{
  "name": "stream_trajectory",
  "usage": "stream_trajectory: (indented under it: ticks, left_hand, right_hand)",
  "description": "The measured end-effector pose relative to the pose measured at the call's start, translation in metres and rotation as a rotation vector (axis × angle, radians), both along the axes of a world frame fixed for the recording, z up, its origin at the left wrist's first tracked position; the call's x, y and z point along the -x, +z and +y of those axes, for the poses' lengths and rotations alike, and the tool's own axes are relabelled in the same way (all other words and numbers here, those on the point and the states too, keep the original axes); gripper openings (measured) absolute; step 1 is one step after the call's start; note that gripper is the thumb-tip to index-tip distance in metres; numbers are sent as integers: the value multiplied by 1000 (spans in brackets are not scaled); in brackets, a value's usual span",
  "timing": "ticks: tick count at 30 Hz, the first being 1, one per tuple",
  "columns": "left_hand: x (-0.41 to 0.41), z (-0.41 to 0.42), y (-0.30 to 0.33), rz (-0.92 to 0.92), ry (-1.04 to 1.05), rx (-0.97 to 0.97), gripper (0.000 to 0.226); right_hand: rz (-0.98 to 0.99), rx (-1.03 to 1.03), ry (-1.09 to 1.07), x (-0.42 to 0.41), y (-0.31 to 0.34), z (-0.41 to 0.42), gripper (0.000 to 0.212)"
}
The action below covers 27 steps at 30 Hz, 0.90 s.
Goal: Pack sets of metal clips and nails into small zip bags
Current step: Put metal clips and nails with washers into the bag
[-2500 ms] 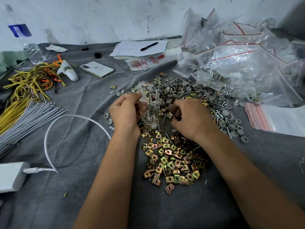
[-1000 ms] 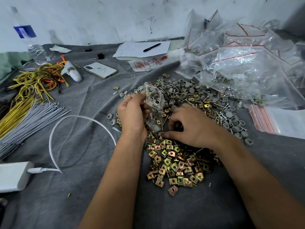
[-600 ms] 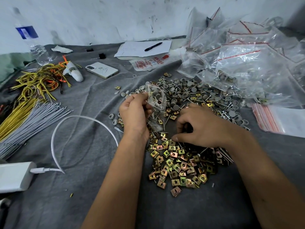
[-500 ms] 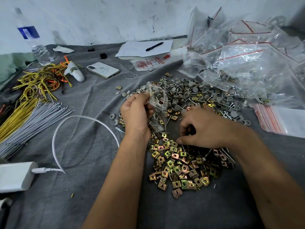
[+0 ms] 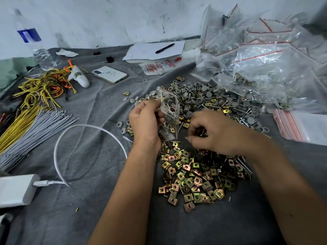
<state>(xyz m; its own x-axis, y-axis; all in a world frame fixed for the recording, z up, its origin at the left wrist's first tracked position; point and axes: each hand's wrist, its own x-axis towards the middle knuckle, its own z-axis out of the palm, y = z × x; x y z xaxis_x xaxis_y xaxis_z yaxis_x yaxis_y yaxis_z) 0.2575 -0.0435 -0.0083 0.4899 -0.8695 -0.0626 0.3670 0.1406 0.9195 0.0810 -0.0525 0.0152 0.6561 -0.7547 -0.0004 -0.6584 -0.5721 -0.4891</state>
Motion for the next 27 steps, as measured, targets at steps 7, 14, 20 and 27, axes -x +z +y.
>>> stream_trajectory:
  ticks: [7,14,20,27]
  left_hand:
    - [8,3,-2,-205,-50,45,36]
    - [13,3,-3,-297,-91,55,26]
    - [10,4,-1,-104,-97,21,28]
    - [10,5,2,-161,-211,5,35]
  right_hand:
    - [-724,241,-246,-7,-2,-8,11]
    - [-613,311,-315,-14,-11,-20,13]
    - [-465,248,-64,2,-12,-14,39]
    - [-497,321,-71,4,-14,-20,15]
